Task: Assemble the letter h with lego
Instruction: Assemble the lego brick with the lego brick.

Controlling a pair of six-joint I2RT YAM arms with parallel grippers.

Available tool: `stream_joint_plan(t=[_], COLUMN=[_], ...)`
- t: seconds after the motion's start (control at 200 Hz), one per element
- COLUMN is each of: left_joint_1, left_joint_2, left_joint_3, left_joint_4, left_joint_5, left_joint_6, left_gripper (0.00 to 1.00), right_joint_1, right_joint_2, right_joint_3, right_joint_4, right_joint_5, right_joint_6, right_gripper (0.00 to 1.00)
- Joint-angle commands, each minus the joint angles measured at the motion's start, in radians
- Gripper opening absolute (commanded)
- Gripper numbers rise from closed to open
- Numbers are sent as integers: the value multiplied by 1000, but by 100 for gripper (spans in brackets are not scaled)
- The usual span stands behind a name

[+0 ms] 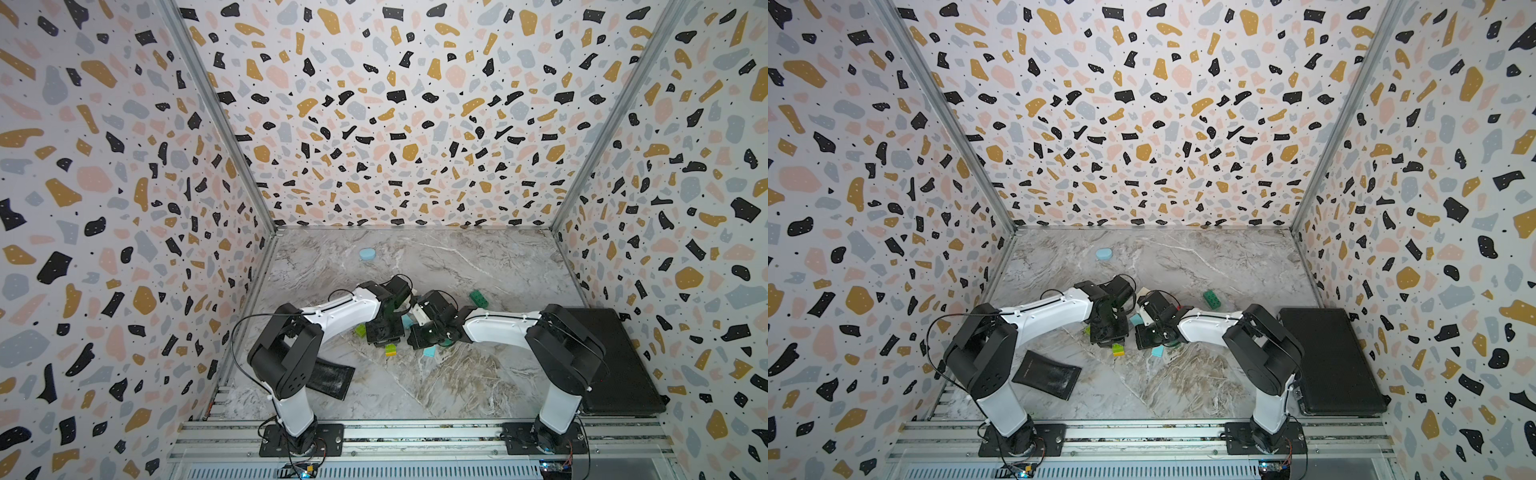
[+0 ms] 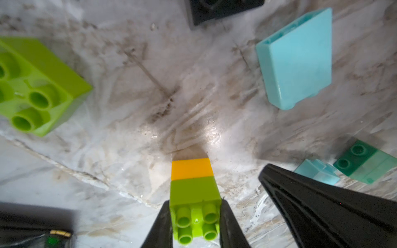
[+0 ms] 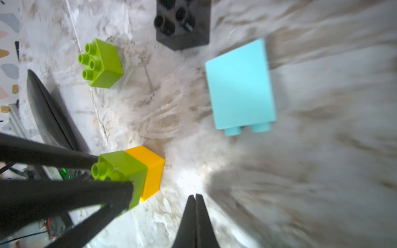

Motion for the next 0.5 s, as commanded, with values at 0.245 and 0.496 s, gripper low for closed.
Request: stream_joint_plan(t=[0.245,0.496], left_joint_1=[-54,-58], left_joint_2=[101,105], left_joint_3=[-46,-81], left_joint_4=[65,104], left_joint_5=[-39,-47], left_joint_6=[-52,23], left_gripper=[0,0], right_joint_1=[-8,-14], right_joint_2=[-127,-142], right_joint_3=[-58,-69], right_joint_4=[7,7], right_joint_5=[107,132], right_joint_6=[-39,-49], right_gripper=[0,0])
